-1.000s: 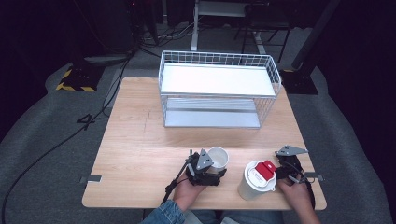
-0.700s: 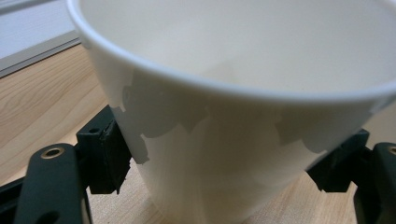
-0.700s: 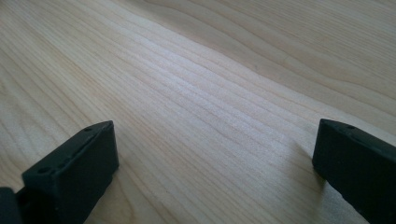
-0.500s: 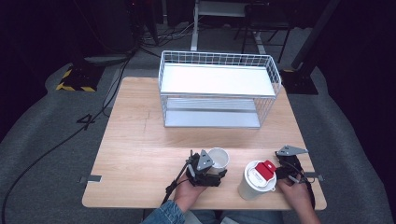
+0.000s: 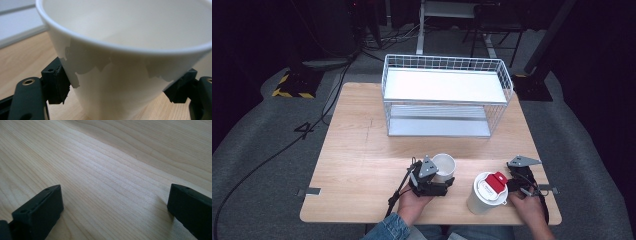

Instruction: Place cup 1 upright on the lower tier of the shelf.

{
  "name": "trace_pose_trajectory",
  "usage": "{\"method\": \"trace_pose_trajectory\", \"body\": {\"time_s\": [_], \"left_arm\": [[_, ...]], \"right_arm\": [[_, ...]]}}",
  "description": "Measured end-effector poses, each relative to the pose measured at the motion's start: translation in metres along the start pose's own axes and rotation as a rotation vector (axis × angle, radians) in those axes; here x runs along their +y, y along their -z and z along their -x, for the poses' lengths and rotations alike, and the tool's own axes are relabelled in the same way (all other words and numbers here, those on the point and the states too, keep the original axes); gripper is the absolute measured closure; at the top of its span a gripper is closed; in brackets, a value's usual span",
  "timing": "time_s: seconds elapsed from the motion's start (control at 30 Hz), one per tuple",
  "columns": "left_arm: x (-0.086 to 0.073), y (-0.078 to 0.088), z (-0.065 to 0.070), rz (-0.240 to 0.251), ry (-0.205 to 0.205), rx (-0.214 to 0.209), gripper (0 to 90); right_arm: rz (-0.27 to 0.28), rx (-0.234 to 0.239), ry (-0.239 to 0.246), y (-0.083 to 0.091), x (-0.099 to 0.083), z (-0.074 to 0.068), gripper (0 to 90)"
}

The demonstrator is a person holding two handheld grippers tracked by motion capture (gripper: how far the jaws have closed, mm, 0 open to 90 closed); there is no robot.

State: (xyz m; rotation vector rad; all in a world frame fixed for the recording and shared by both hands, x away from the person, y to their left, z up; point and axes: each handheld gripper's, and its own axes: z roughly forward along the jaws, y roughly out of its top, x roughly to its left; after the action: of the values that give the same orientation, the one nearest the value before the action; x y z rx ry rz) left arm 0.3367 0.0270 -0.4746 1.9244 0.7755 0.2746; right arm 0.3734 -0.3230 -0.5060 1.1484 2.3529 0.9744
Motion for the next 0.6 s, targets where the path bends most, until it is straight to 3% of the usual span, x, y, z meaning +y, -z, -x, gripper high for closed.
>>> {"method": "trace_pose_trajectory", "body": {"time_s": [0.6], "left_arm": [[0.028,0.024,-0.019,0.063,0.005,0.042,22.0]], "right_arm": [[0.001,0.001,-0.001,0.0,0.0,0.0,0.5]]}}
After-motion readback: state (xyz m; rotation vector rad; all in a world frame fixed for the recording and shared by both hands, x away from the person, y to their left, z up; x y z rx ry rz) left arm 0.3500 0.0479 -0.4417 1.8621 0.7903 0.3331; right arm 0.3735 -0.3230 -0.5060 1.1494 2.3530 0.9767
